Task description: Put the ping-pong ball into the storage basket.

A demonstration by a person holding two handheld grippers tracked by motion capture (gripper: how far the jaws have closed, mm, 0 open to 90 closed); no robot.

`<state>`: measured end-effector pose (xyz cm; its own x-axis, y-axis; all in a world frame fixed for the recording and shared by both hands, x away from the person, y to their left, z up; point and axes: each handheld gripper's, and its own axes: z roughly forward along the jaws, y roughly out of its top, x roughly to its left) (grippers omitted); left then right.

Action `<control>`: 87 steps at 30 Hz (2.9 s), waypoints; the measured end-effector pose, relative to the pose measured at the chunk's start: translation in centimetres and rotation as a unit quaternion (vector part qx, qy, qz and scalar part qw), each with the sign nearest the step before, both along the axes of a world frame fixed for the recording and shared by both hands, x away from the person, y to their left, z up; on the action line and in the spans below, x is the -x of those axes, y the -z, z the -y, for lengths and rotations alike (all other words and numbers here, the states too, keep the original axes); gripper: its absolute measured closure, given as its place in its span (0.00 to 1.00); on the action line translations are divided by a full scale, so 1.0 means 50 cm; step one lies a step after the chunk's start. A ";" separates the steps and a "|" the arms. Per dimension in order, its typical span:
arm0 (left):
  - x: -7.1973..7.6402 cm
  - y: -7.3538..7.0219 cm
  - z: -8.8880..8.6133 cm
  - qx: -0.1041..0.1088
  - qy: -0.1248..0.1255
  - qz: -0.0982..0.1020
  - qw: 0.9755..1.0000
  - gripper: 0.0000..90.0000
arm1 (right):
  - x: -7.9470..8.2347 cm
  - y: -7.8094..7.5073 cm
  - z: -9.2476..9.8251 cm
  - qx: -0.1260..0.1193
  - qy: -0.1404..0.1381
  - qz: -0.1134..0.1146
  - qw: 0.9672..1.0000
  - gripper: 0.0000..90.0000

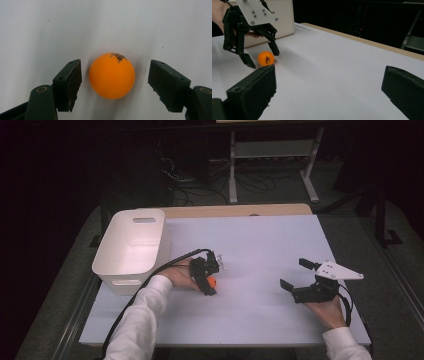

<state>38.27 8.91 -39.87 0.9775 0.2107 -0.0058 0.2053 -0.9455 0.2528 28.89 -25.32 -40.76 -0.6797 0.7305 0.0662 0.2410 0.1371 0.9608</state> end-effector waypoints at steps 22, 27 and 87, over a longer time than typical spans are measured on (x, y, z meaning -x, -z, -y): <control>-0.002 -0.009 -0.009 -0.012 -0.005 0.009 1.000 0.56 | 0.002 0.000 -0.003 0.004 0.001 -0.007 1.000 0.00; 0.000 -0.023 -0.017 -0.010 -0.009 0.012 1.000 0.56 | 0.002 -0.001 -0.001 0.000 0.003 -0.005 1.000 0.00; 0.019 -0.218 -0.012 -0.015 0.030 0.026 0.999 0.57 | 0.004 -0.004 -0.002 -0.002 0.003 0.000 1.000 0.00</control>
<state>37.33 9.51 -28.95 0.9872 0.1513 0.0499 0.1357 -0.9628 0.2335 28.70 -25.24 -40.57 -0.6750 0.7345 0.0699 0.2420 0.1310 0.9614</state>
